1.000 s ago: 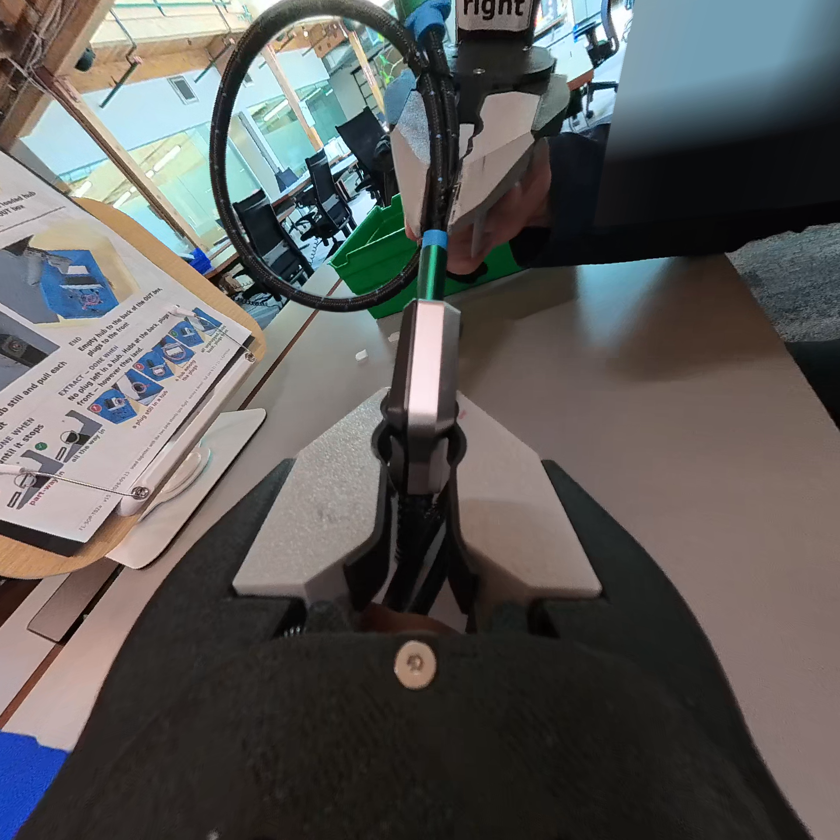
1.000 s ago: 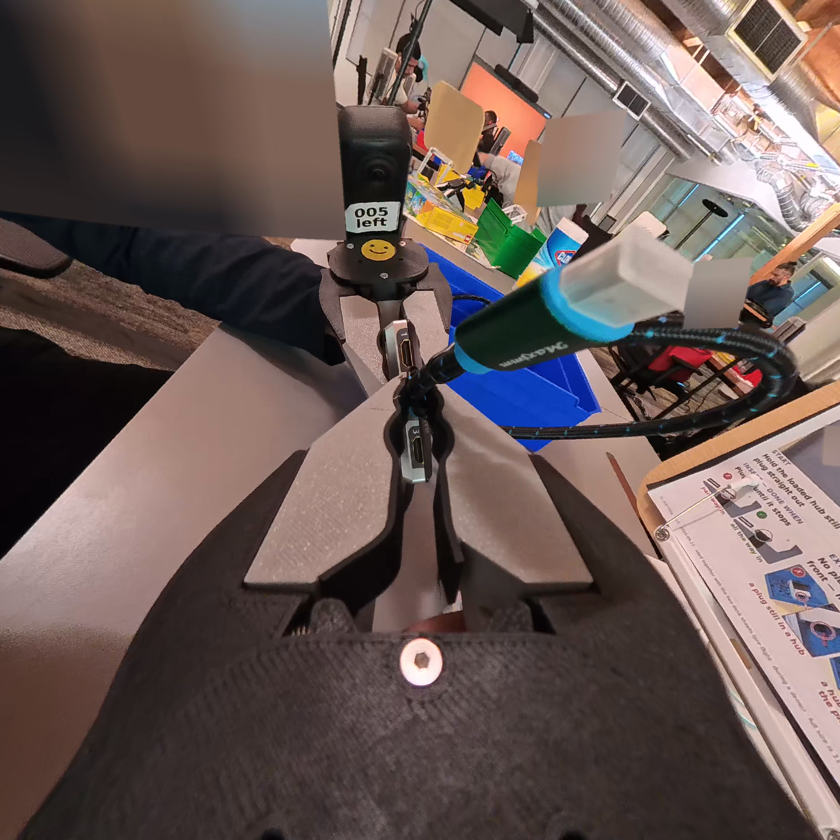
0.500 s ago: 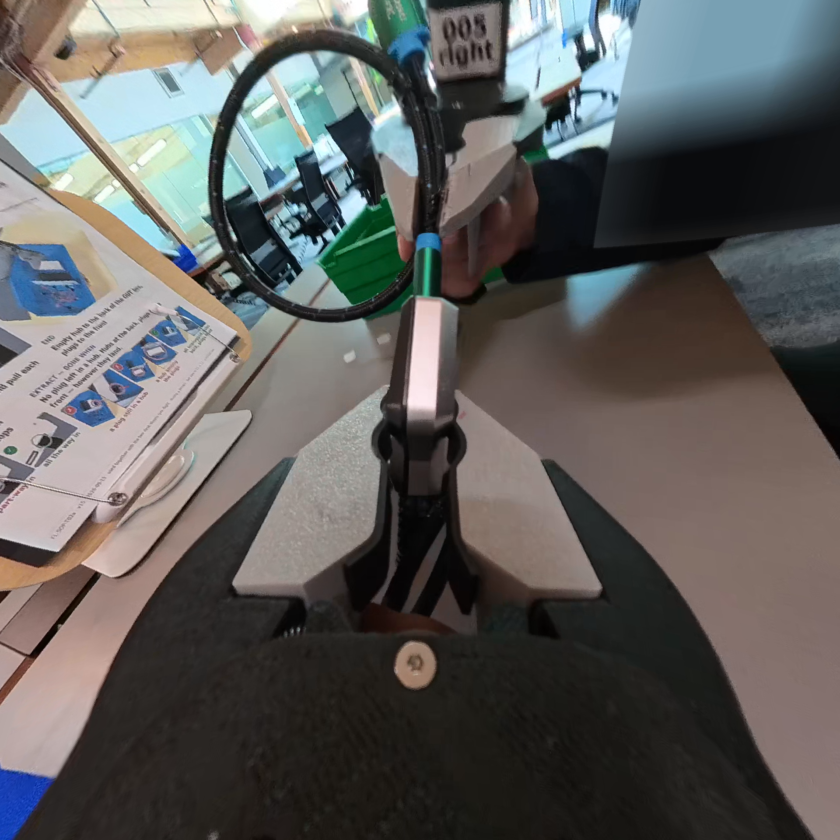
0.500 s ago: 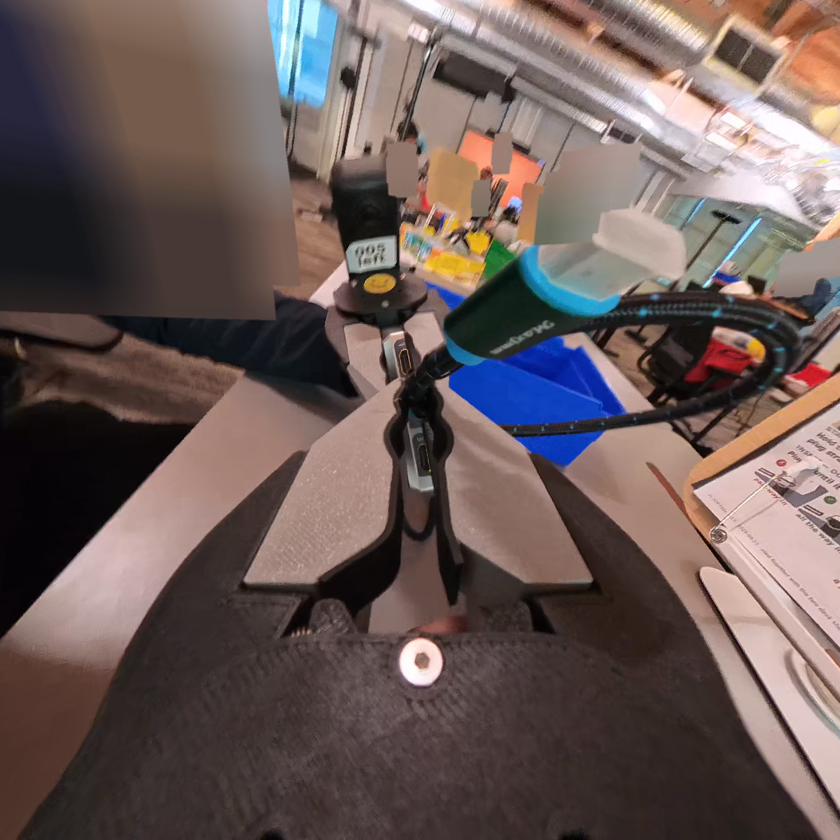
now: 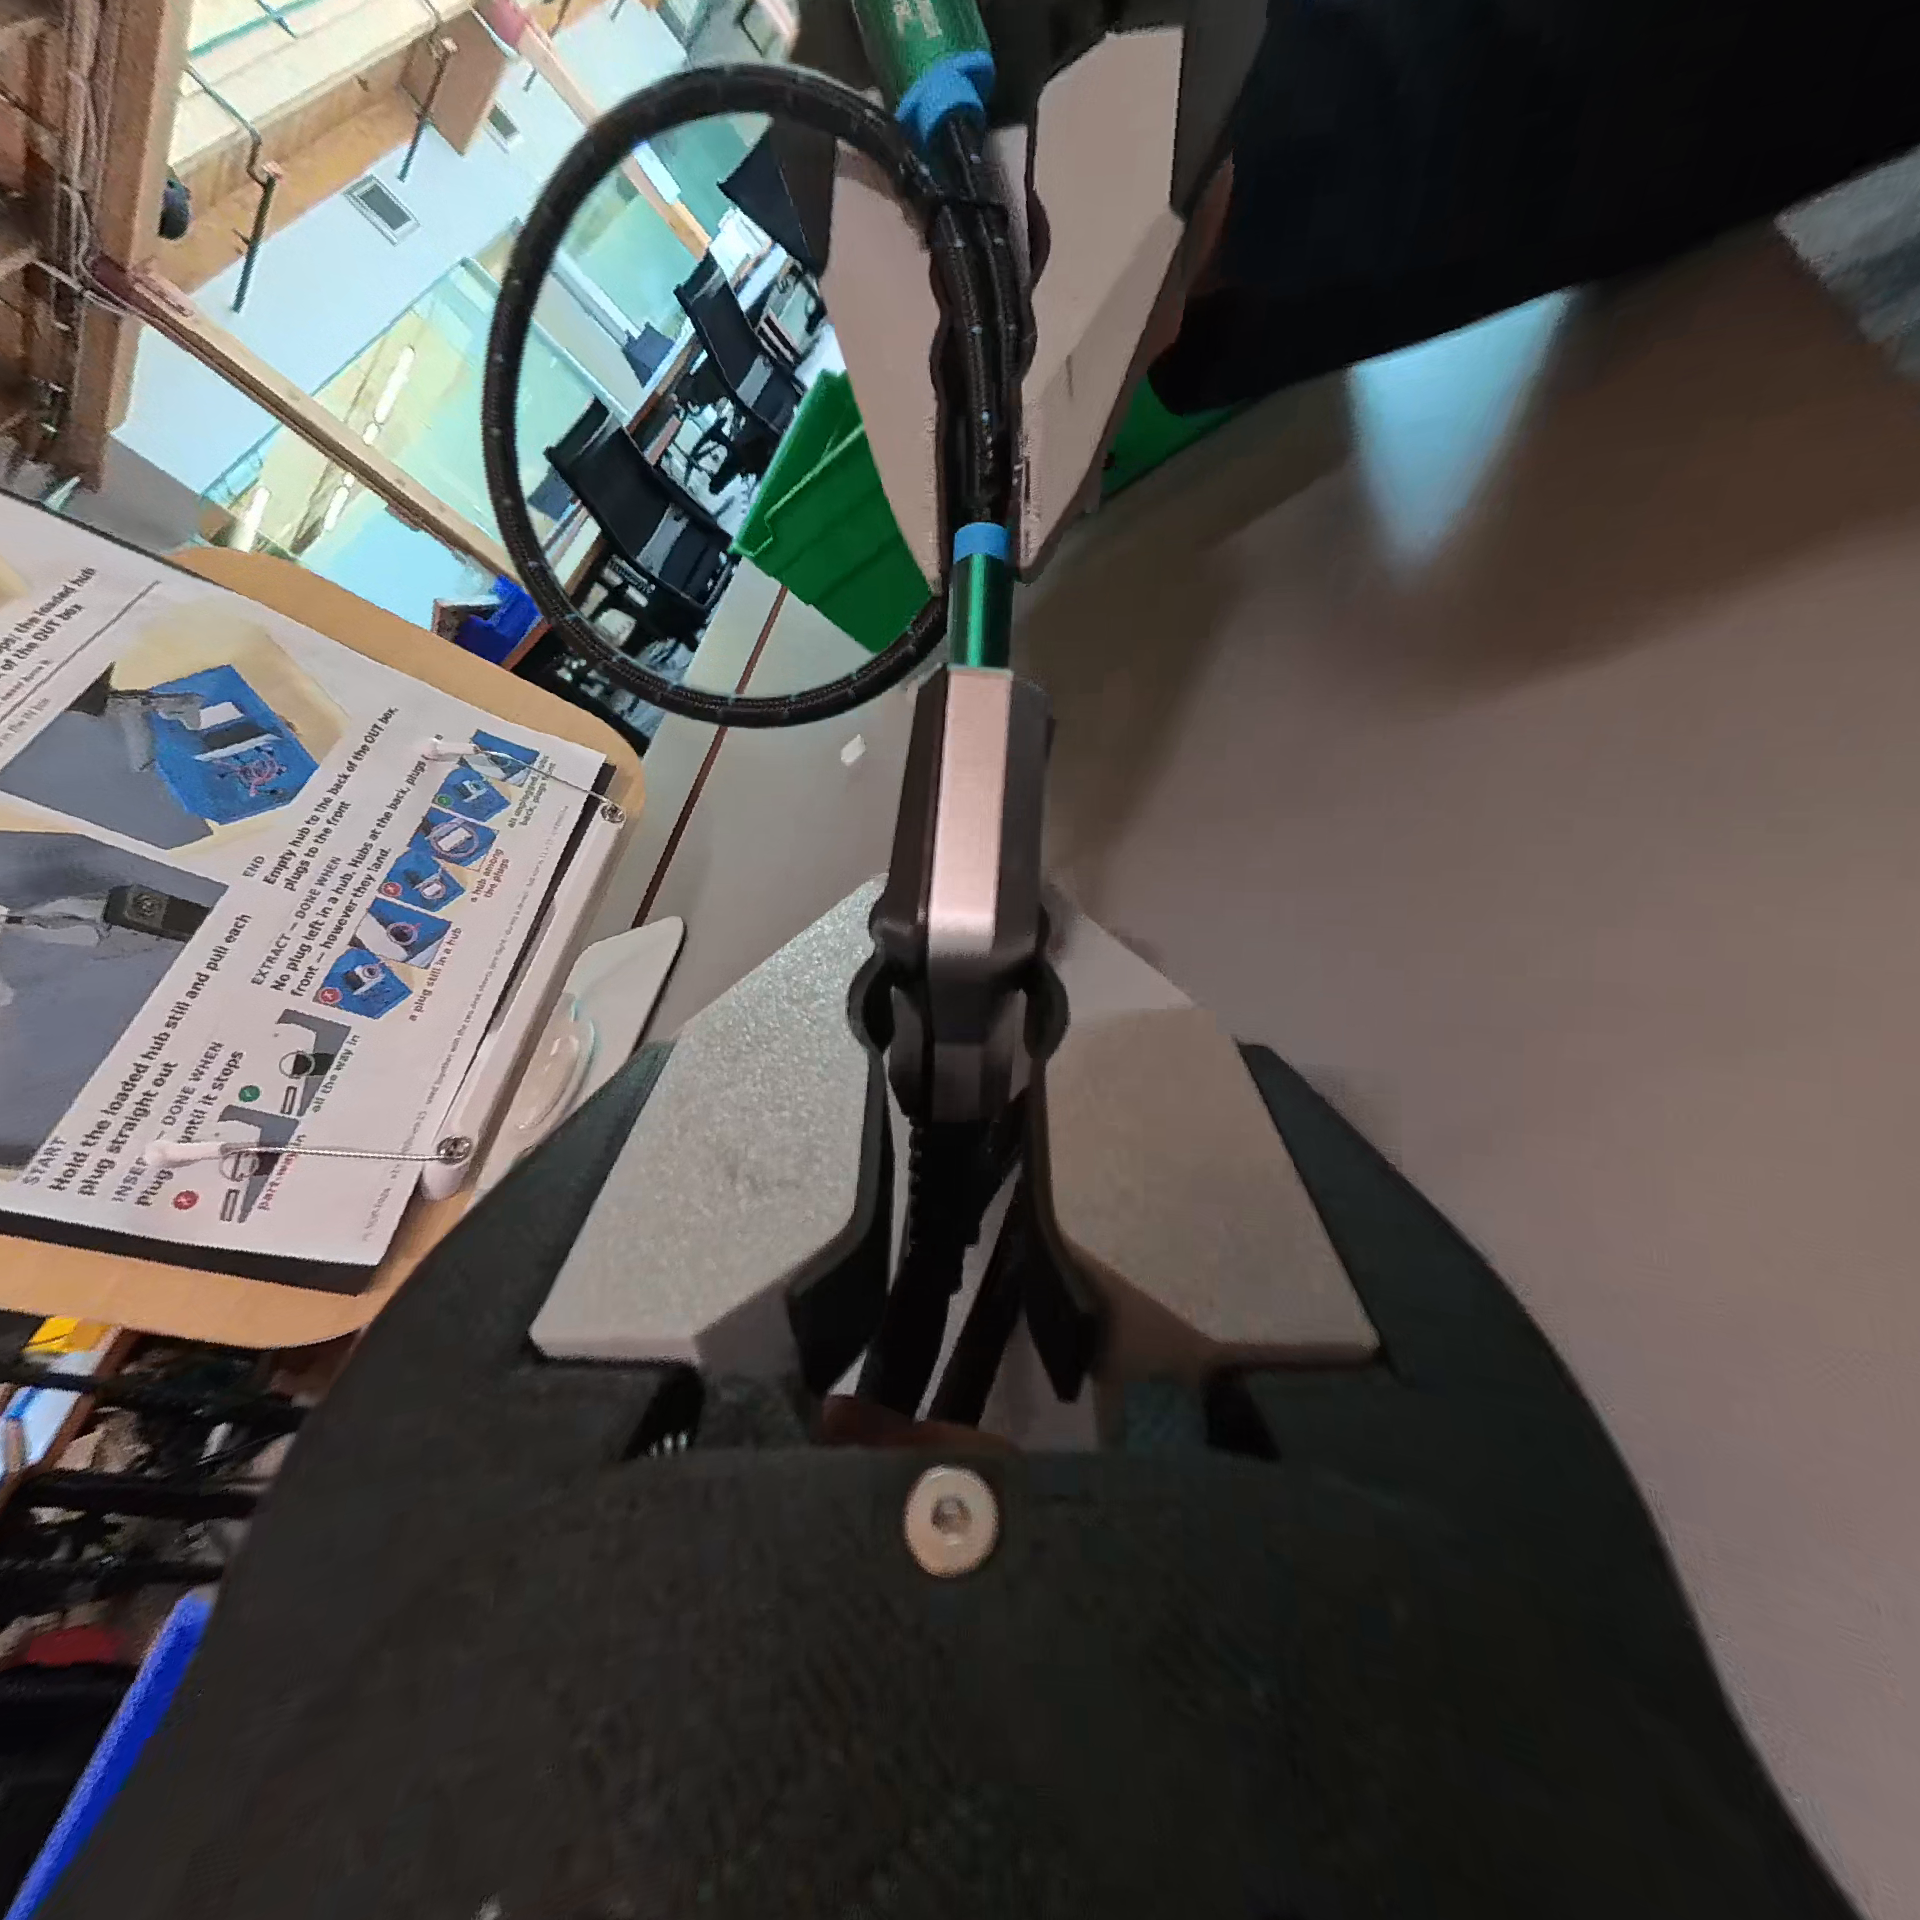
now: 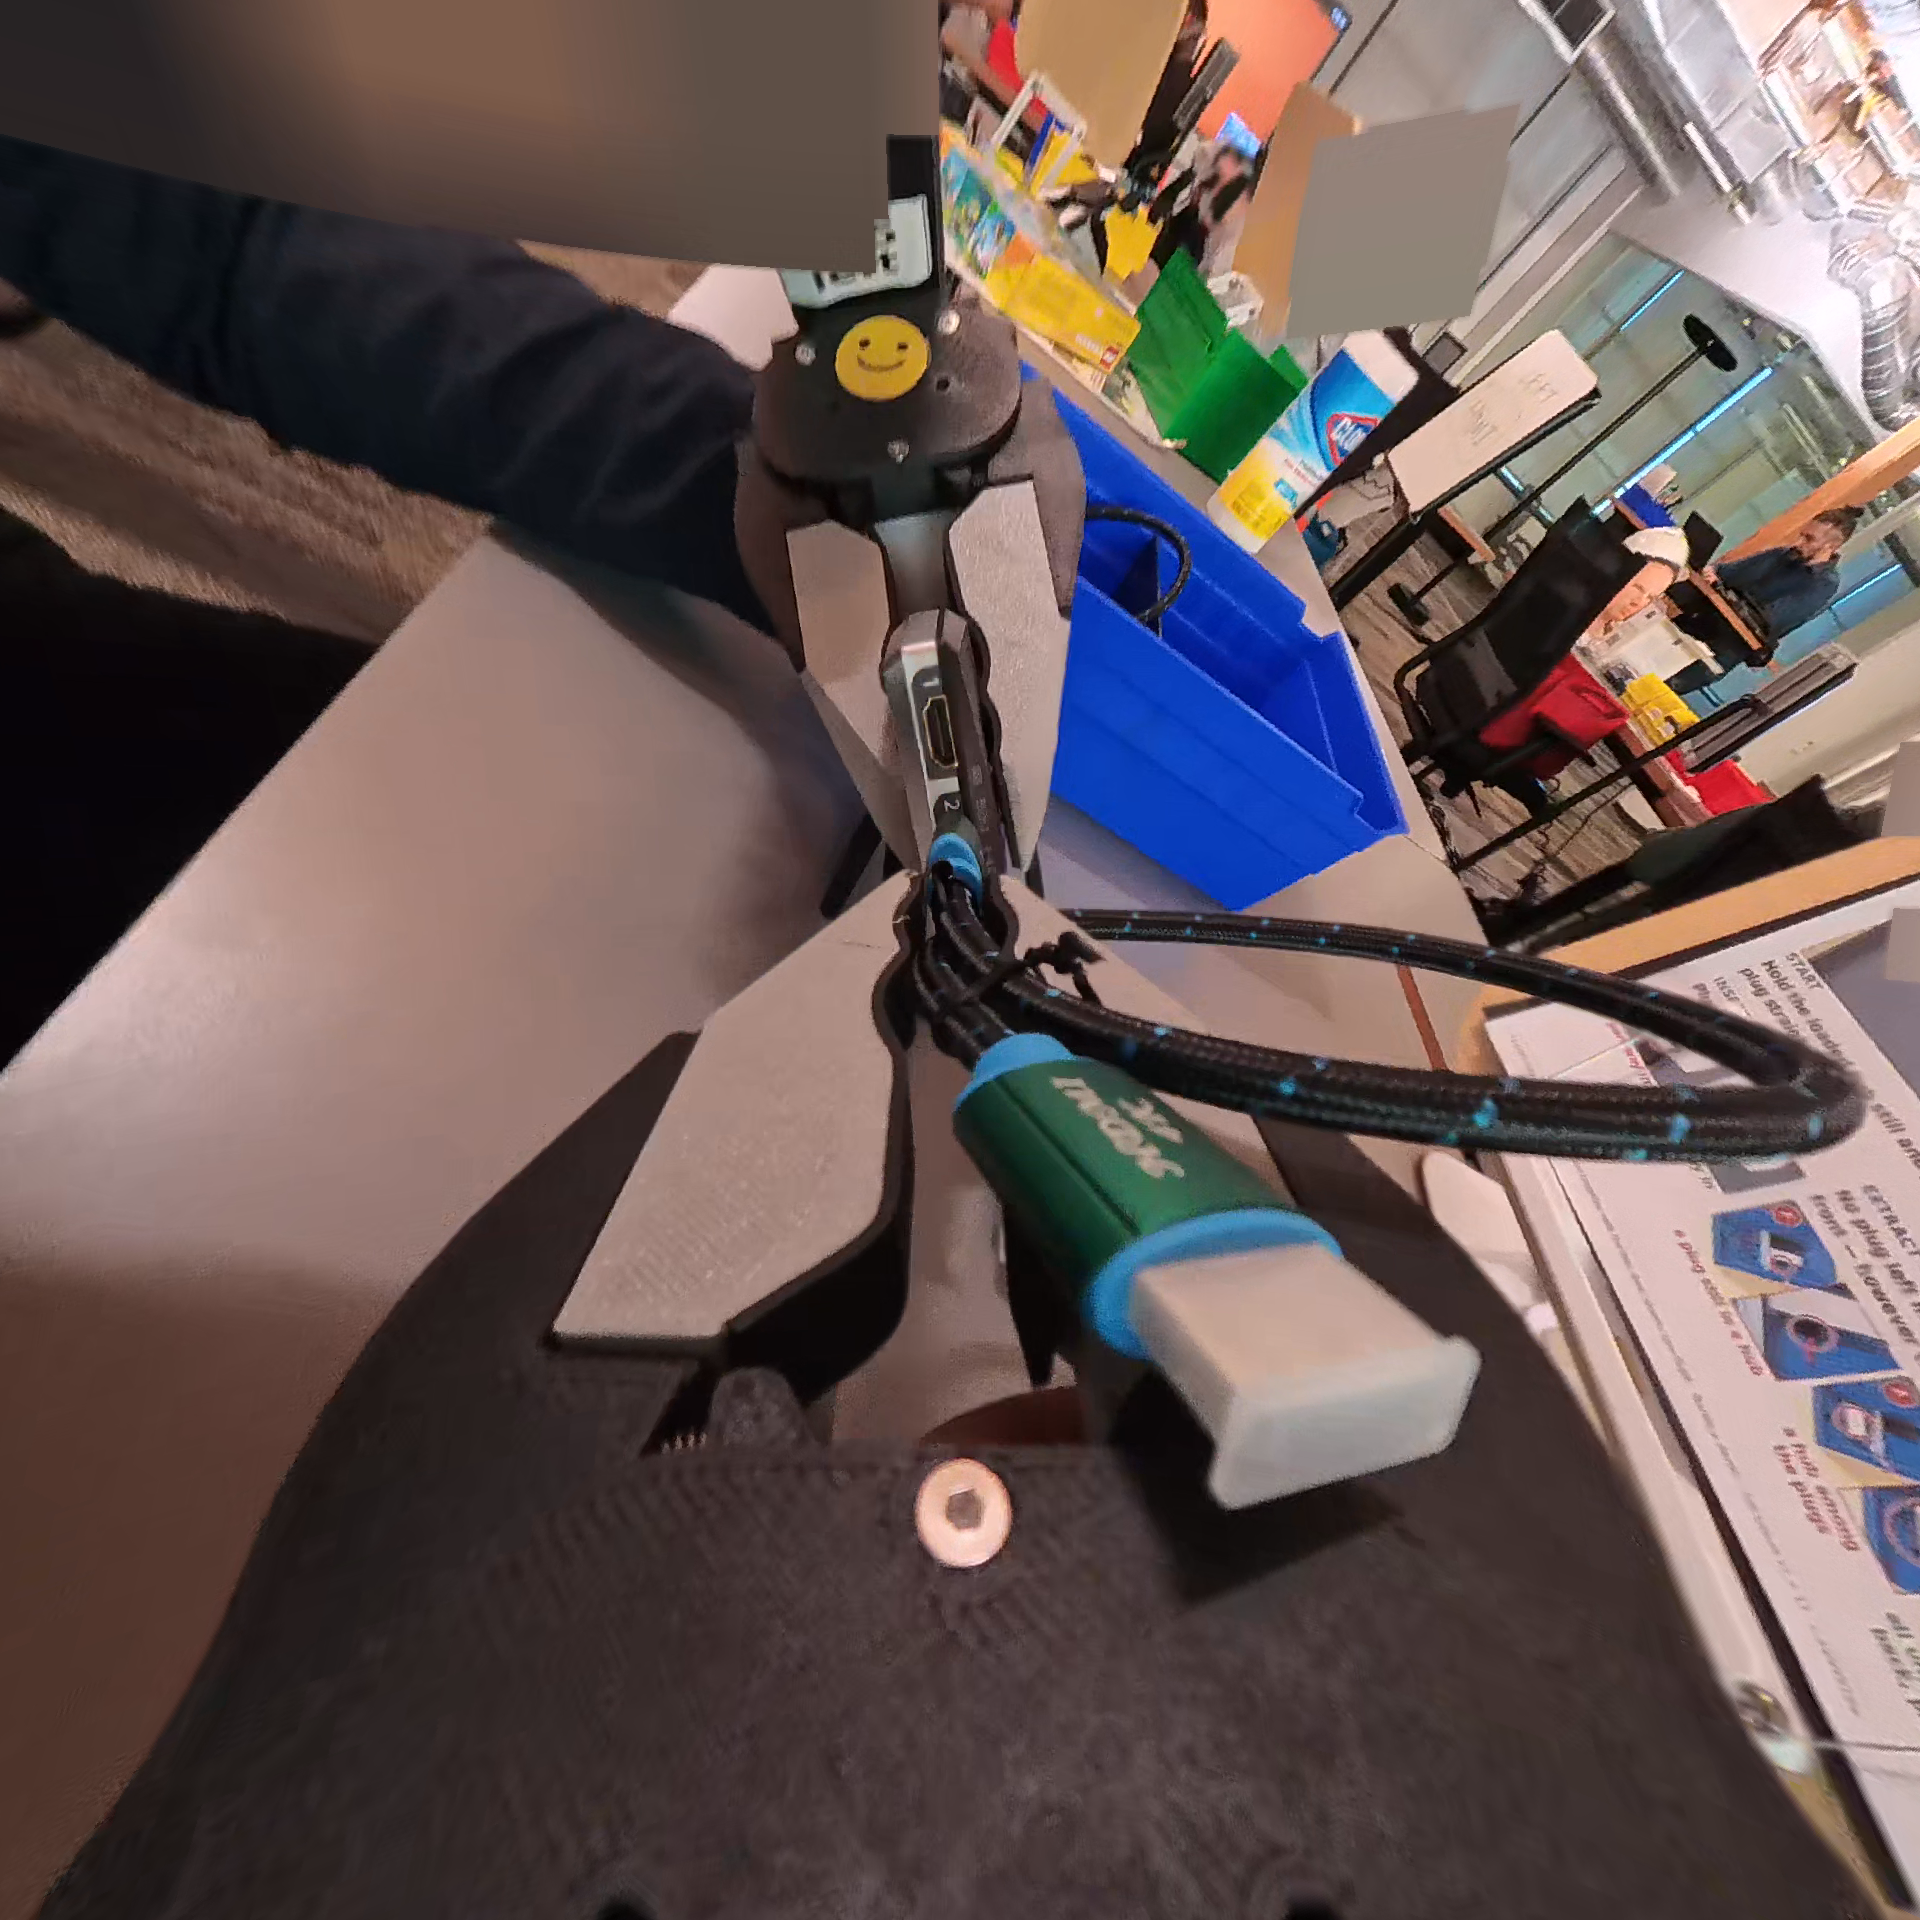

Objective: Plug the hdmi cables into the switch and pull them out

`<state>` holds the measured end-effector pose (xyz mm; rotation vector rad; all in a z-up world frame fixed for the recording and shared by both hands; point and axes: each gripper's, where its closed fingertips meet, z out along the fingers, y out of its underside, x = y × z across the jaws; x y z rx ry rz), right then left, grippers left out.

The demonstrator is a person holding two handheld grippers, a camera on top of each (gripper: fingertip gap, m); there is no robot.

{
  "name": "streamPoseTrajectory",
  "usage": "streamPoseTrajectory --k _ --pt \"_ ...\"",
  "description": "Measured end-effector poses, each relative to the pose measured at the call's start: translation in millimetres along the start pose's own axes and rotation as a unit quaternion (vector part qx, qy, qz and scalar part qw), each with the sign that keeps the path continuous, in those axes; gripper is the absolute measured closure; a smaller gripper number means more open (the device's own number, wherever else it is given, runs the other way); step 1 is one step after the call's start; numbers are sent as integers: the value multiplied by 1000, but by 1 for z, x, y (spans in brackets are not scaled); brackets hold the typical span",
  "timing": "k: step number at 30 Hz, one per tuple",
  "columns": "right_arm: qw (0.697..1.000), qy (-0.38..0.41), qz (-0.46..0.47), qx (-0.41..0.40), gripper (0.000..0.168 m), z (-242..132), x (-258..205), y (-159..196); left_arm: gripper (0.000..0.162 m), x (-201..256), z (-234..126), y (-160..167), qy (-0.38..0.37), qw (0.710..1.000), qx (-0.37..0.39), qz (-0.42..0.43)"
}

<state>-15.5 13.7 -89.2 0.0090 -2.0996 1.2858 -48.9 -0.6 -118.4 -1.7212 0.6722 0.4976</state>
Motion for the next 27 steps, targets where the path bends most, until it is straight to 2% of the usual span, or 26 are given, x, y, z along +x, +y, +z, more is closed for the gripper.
streamPoseTrajectory --k 6,18,27 --pt "996 13 -64 -57 159 5 -5 11 143 3 2 11 -4 999 -32 35" --pt "994 19 -91 -57 160 -4 -12 23 145 11 16 7 -11 999 -34 30" --pt "990 9 -108 -85 161 -2 -16 40 147 18 23 16 -13 995 -78 57"
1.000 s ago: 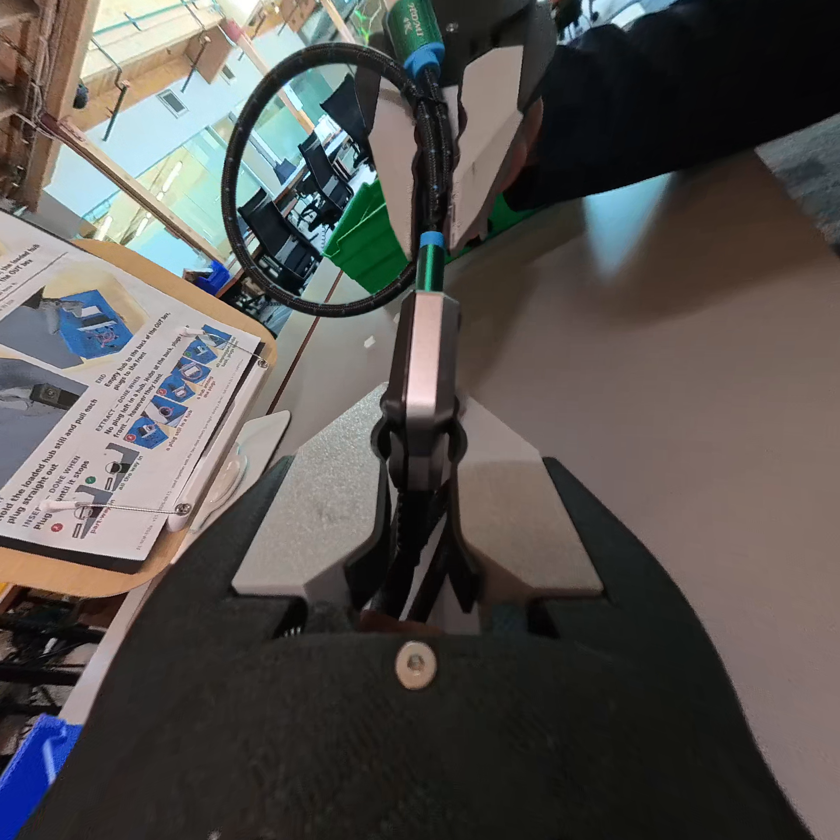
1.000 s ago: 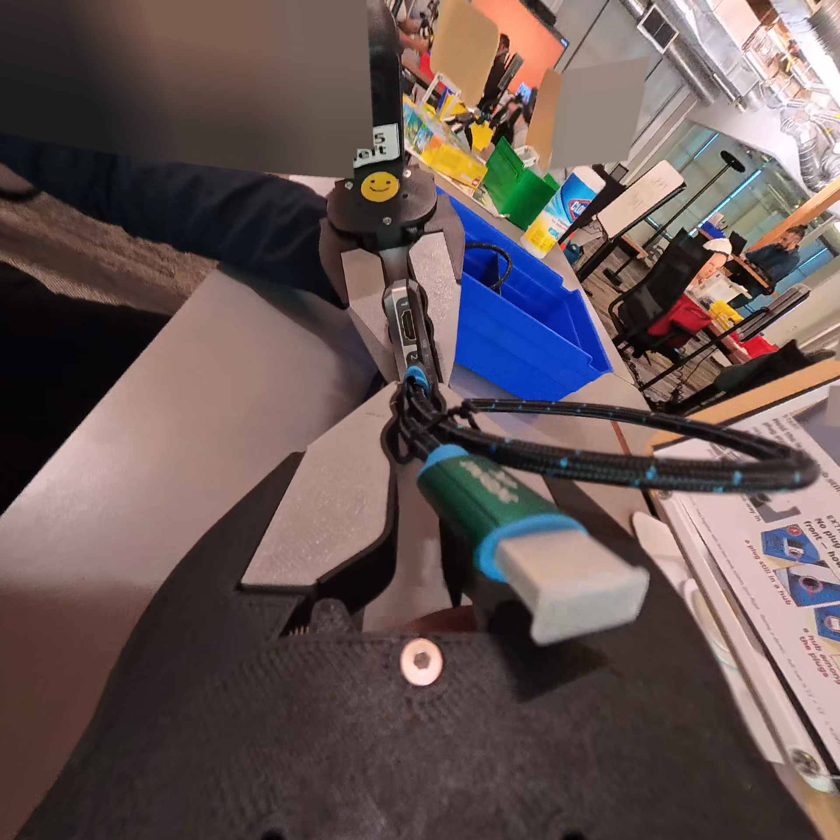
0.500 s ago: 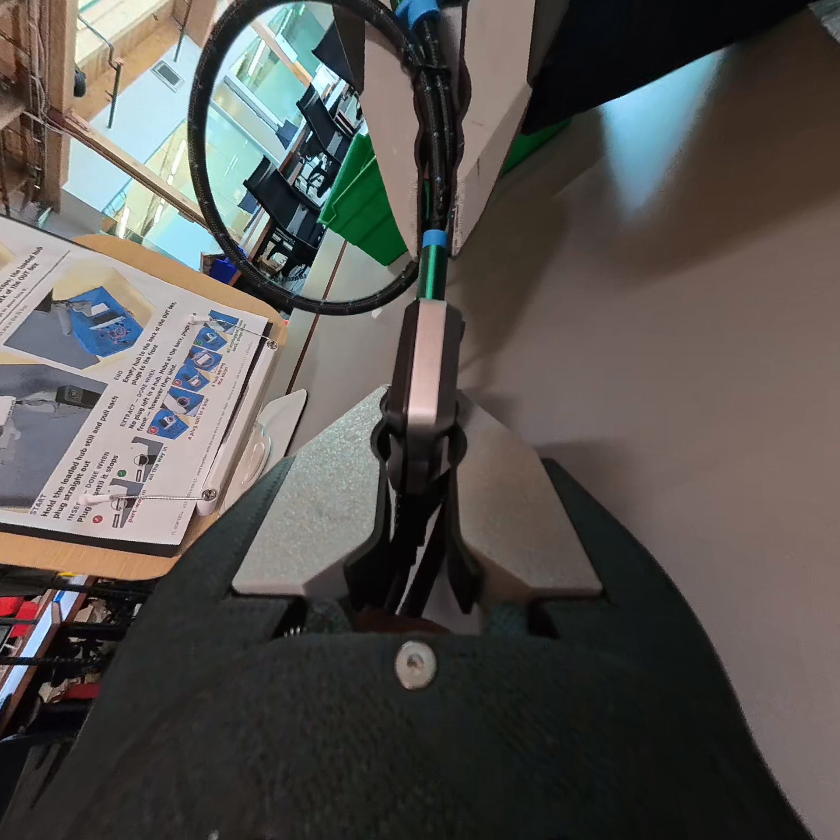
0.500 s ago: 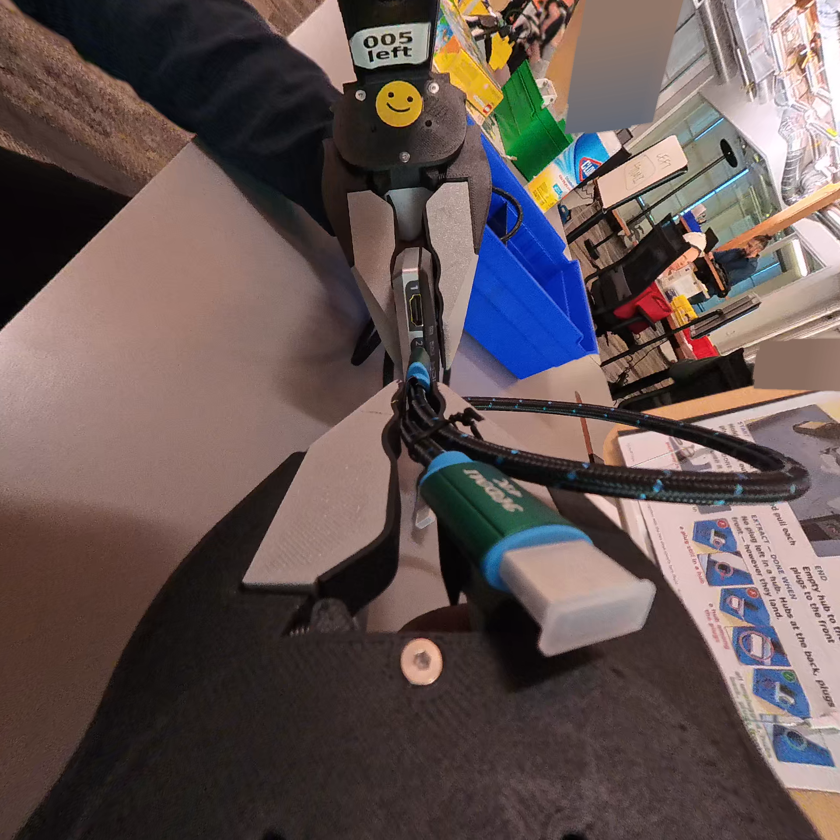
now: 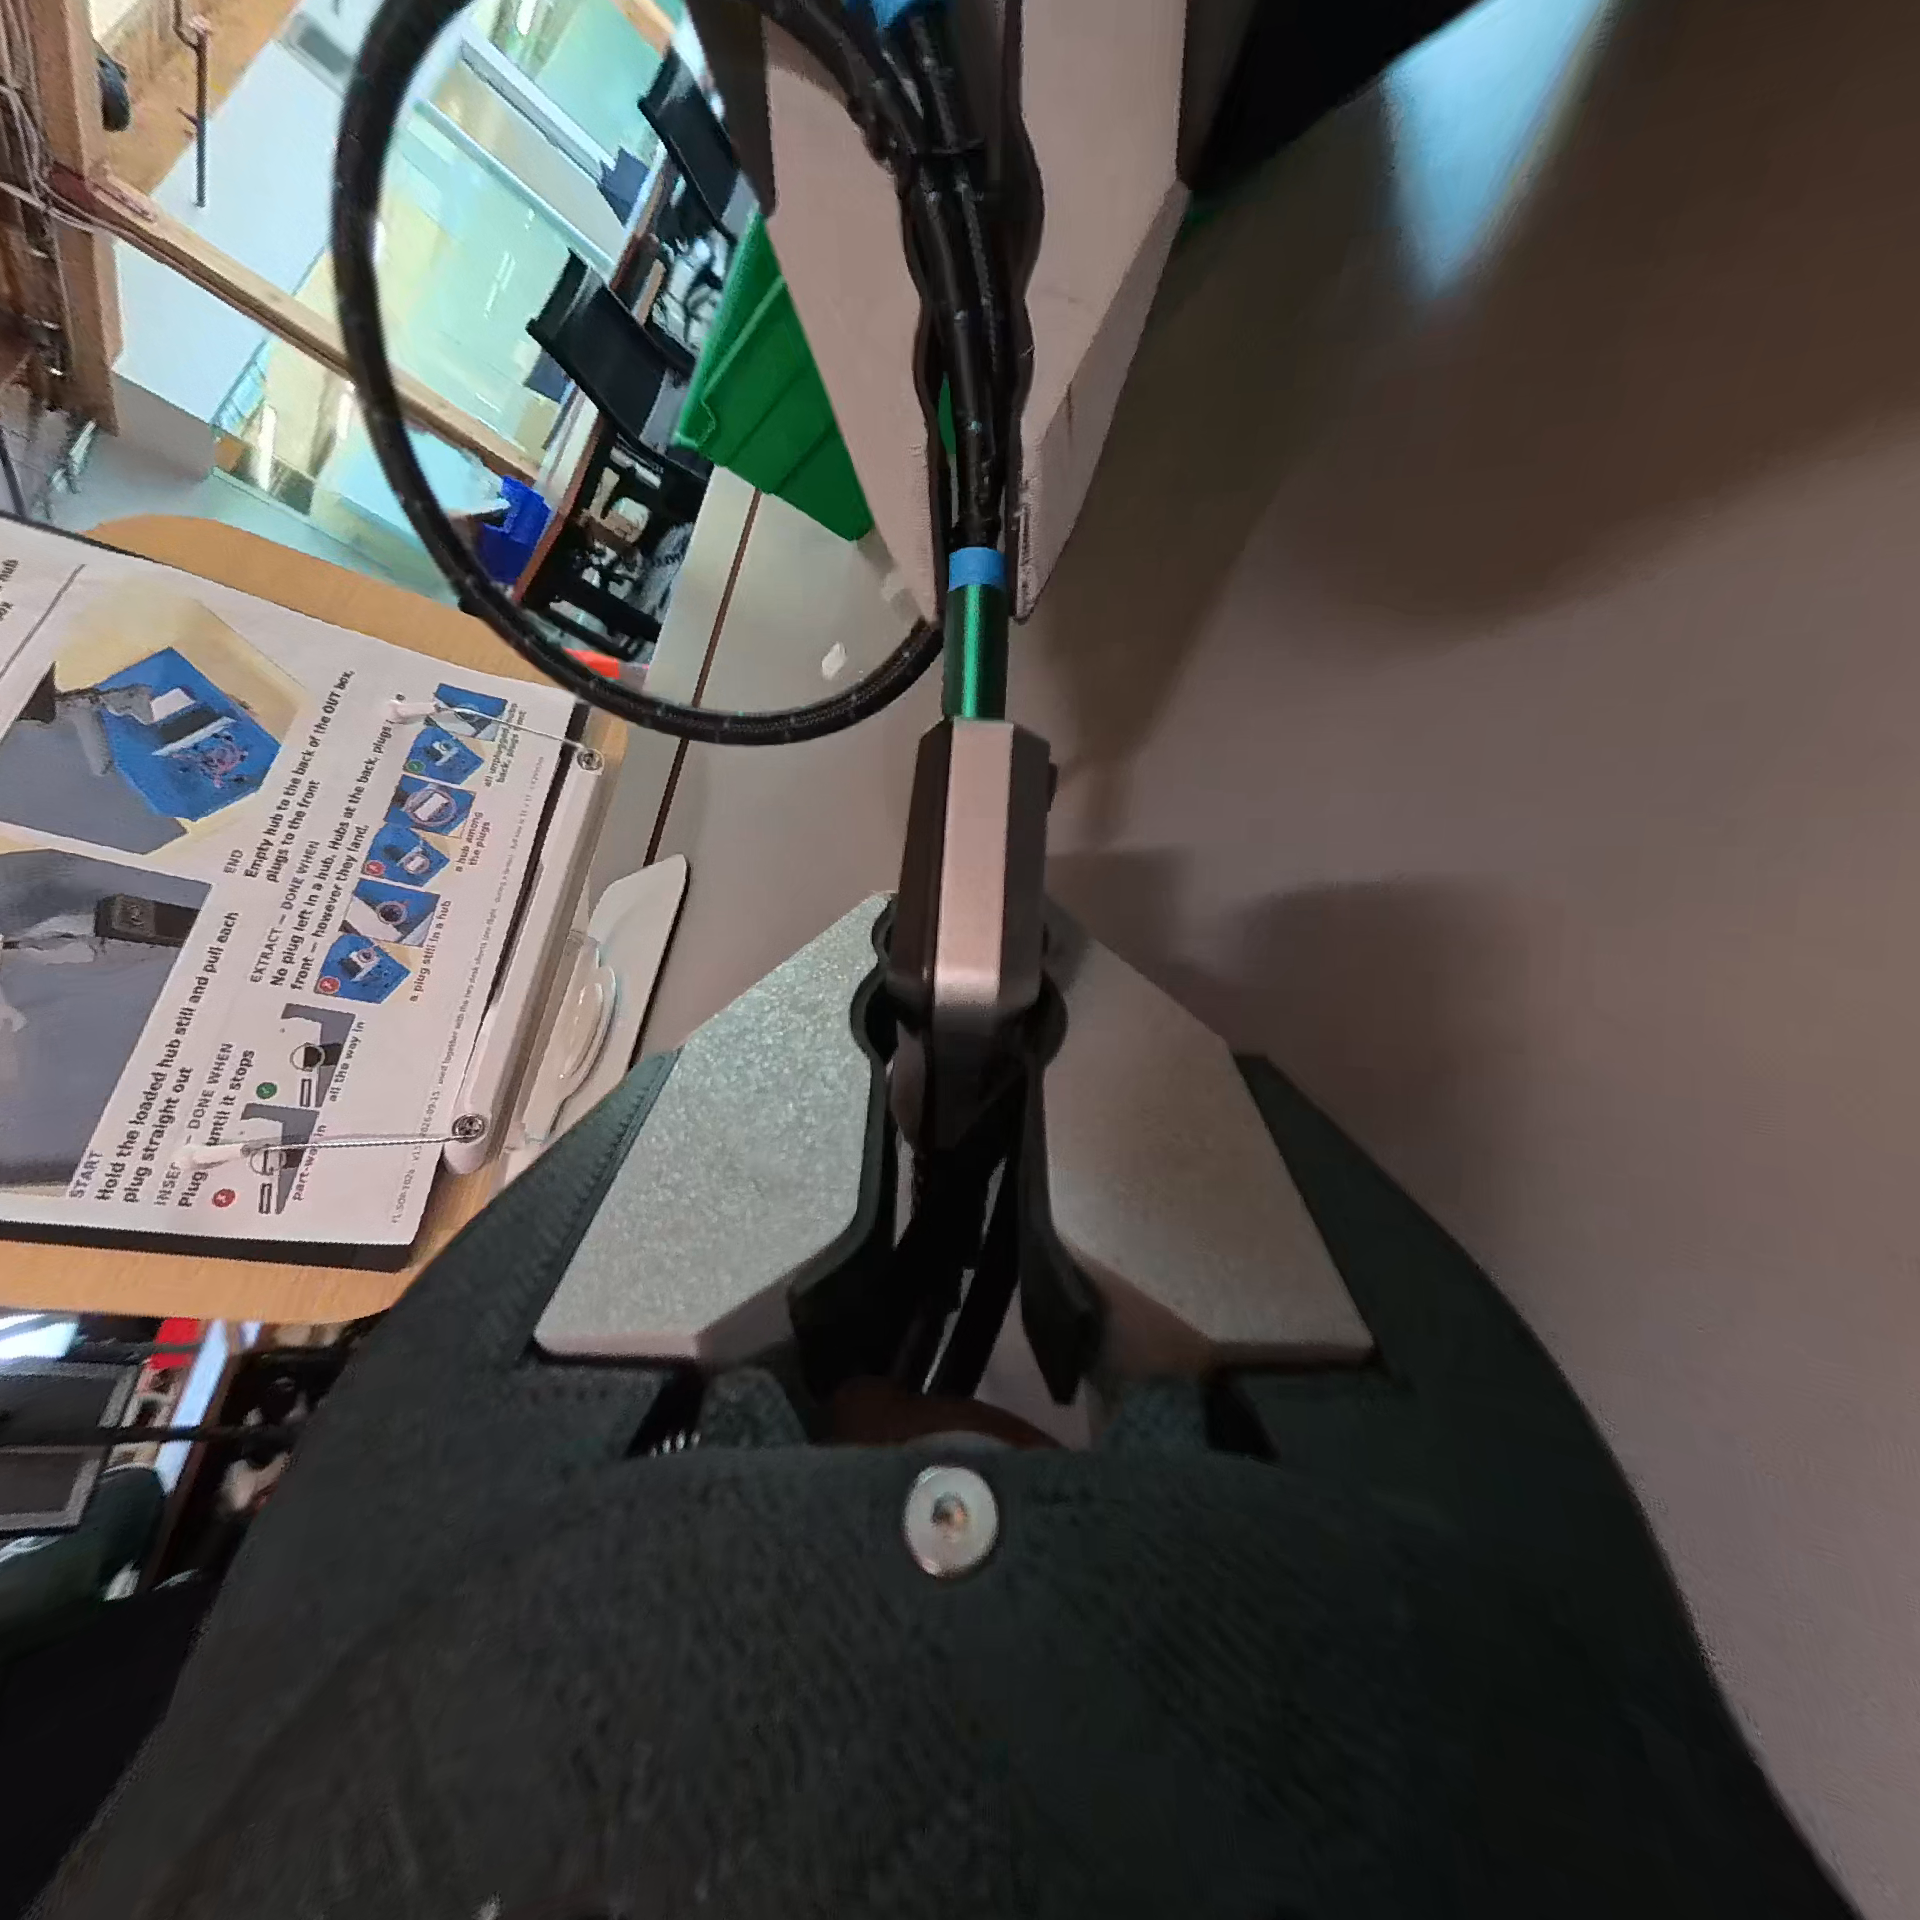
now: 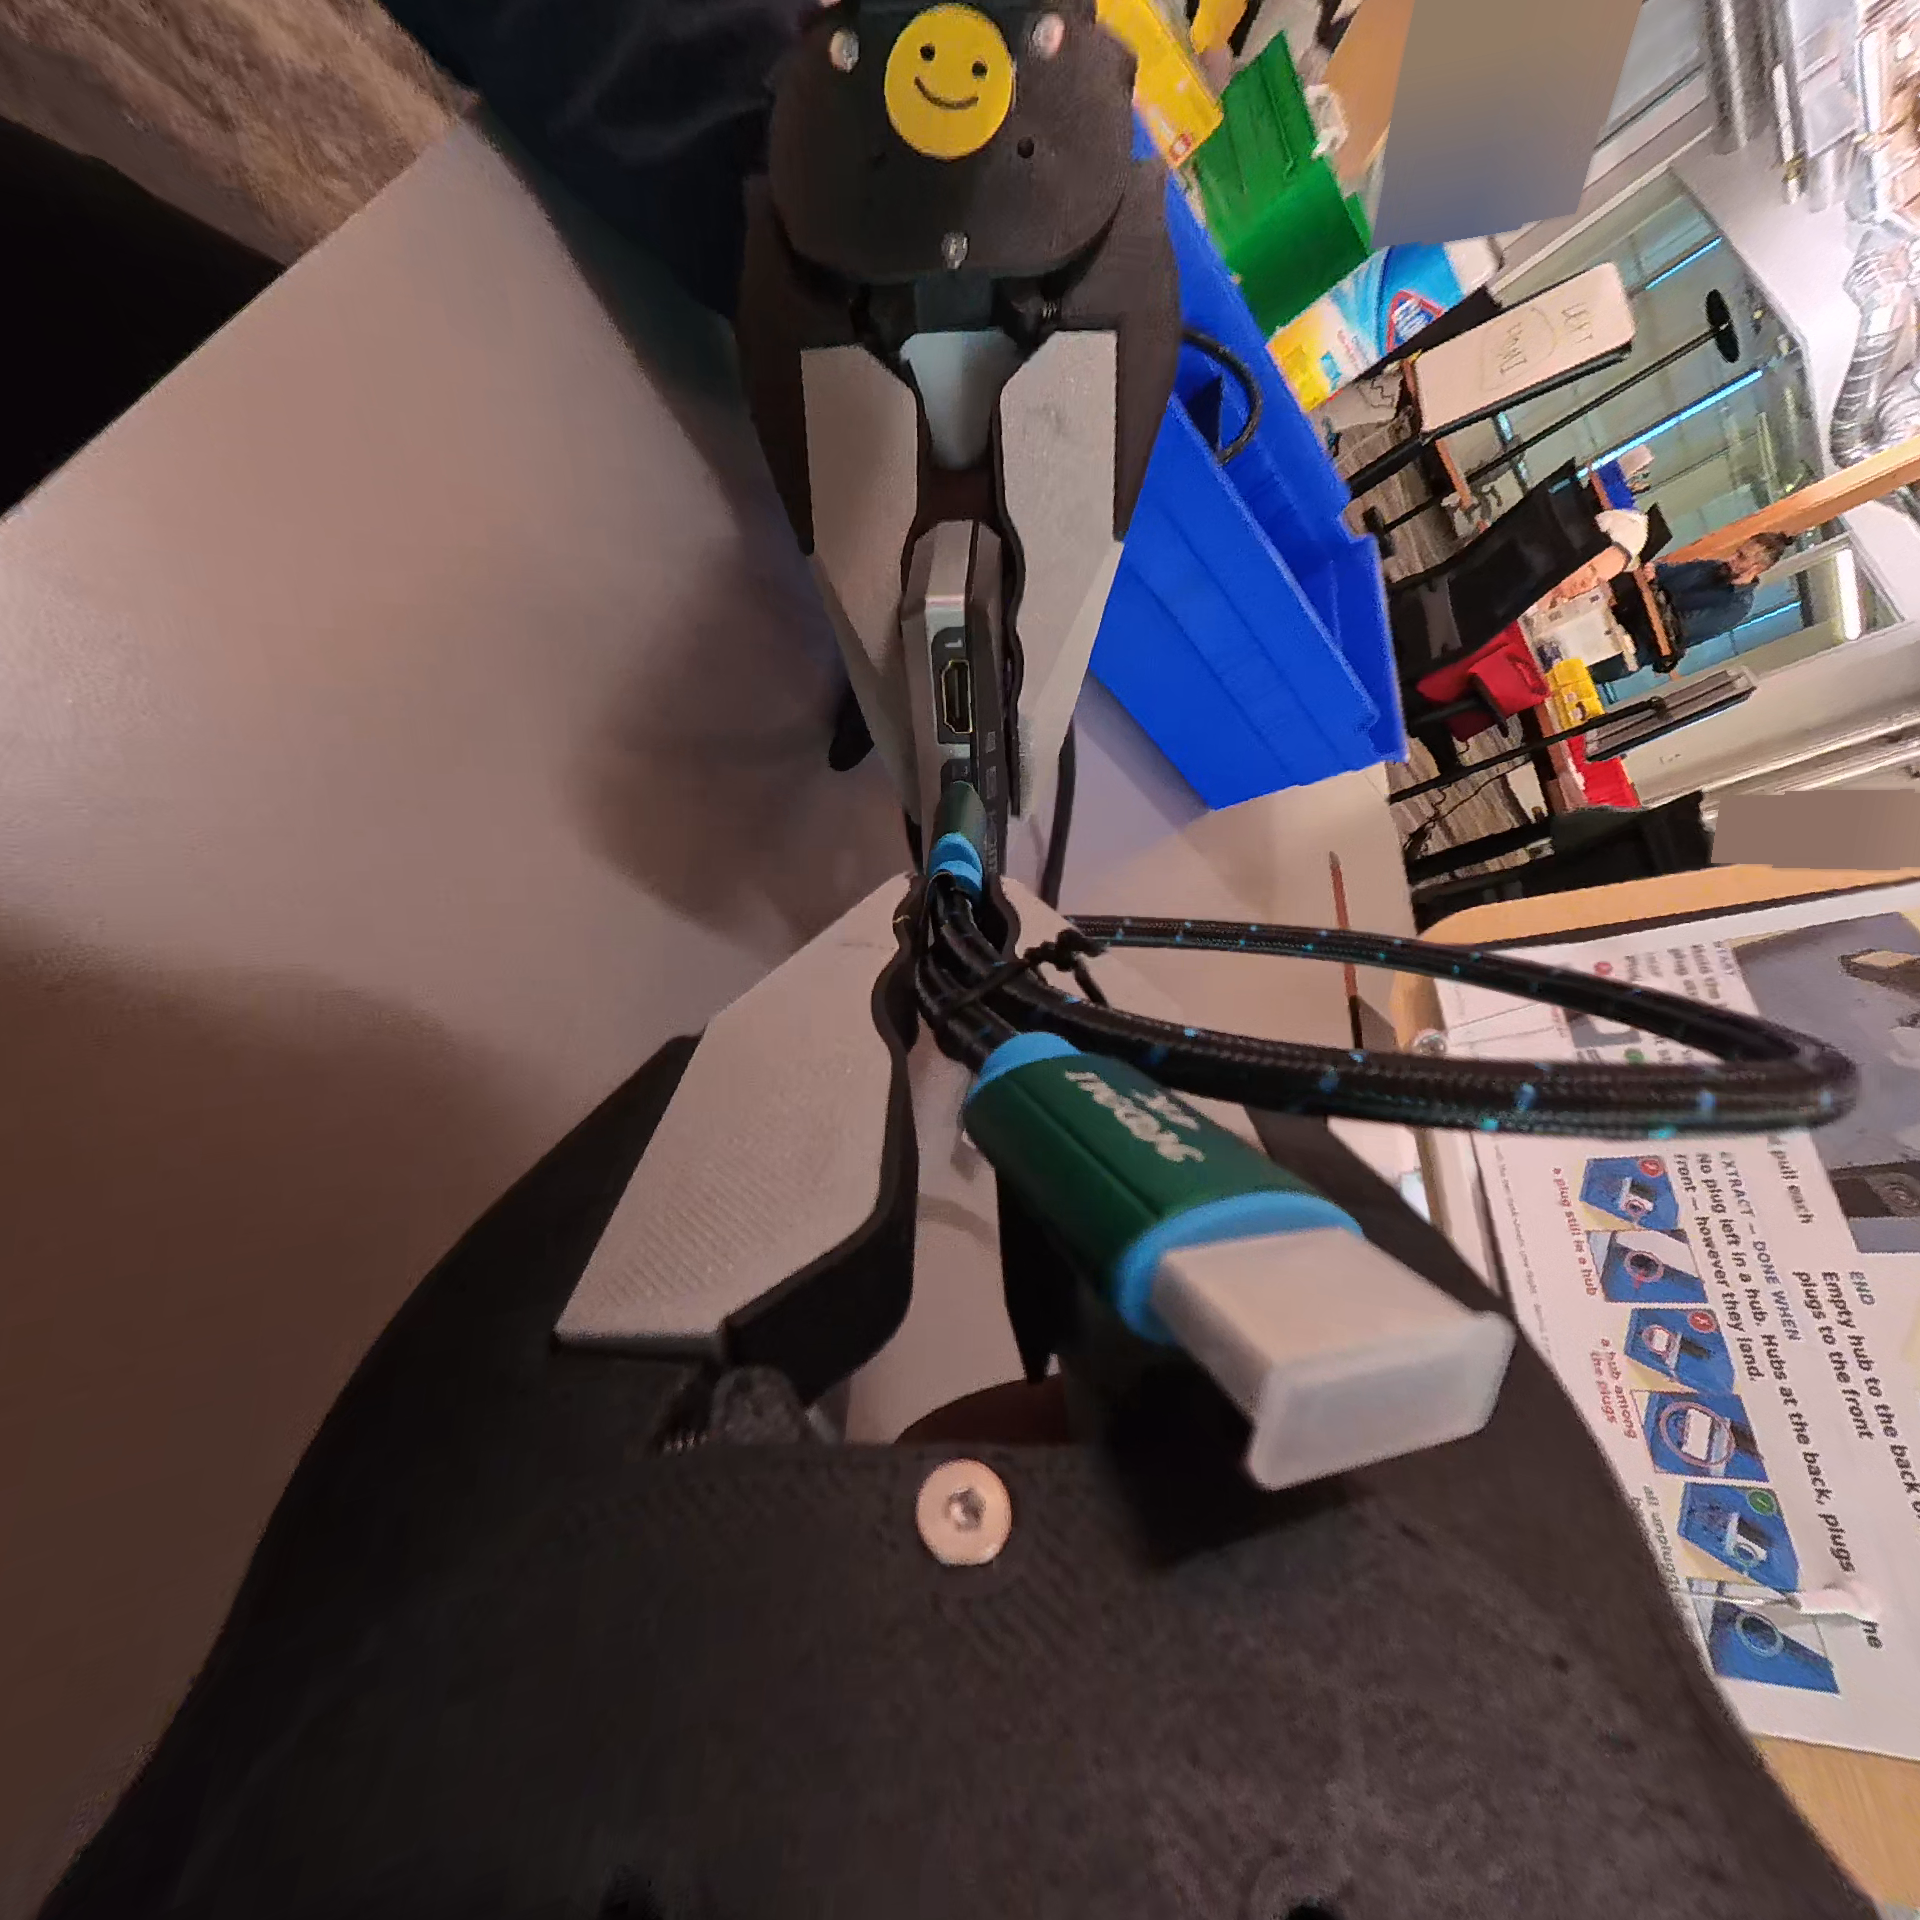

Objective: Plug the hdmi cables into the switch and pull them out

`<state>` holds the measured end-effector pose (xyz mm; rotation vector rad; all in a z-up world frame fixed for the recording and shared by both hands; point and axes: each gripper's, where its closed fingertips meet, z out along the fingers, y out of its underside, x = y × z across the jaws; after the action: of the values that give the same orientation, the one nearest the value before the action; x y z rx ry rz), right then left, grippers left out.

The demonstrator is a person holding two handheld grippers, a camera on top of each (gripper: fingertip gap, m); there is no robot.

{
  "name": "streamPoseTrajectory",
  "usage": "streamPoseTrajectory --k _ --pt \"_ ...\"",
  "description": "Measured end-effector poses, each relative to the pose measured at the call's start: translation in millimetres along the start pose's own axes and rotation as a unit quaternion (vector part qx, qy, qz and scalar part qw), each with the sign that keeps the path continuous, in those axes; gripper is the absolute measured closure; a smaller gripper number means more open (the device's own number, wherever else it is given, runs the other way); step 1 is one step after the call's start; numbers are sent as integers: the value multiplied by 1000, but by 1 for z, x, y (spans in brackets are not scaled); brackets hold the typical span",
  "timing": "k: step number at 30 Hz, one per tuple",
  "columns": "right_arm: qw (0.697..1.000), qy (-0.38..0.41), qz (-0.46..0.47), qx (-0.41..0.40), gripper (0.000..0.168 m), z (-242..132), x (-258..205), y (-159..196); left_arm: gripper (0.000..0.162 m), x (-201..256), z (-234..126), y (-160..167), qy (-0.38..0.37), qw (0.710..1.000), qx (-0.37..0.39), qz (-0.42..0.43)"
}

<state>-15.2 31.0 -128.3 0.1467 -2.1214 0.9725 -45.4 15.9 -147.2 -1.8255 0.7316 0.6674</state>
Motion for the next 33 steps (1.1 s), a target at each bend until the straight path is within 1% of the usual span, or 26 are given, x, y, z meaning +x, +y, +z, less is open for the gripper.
streamPoseTrajectory --k 2,4,10,14,19,22,24,25,27,33 --pt "1000 1 -2 -8 161 3 -2 5 147 3 3 4 0 1000 -14 7" --pt "1000 10 1 -2 161 3 0 4 148 1 2 3 0 1000 -6 -8" --pt "1000 4 -1 -14 161 9 -2 10 148 2 5 8 0 1000 -23 -8" --pt "1000 7 12 -5 161 14 -3 16 147 4 5 11 6 1000 -26 -12" --pt "999 29 27 19 161 18 4 12 147 -2 2 10 -9 1000 -20 -16" --pt "996 43 51 60 160 17 12 2 145 -8 -1 8 -17 1000 2 -22" --pt "991 39 66 105 159 15 17 -20 143 -14 -6 -12 -21 997 60 -34" --pt "992 34 57 107 158 16 16 -27 143 -13 -7 -21 -21 996 79 -29" --pt "995 46 24 83 158 18 15 -27 143 -13 -7 -24 -30 996 78 -7" --pt "996 79 -16 36 152 16 9 -7 142 -7 -5 -13 -48 995 71 54"
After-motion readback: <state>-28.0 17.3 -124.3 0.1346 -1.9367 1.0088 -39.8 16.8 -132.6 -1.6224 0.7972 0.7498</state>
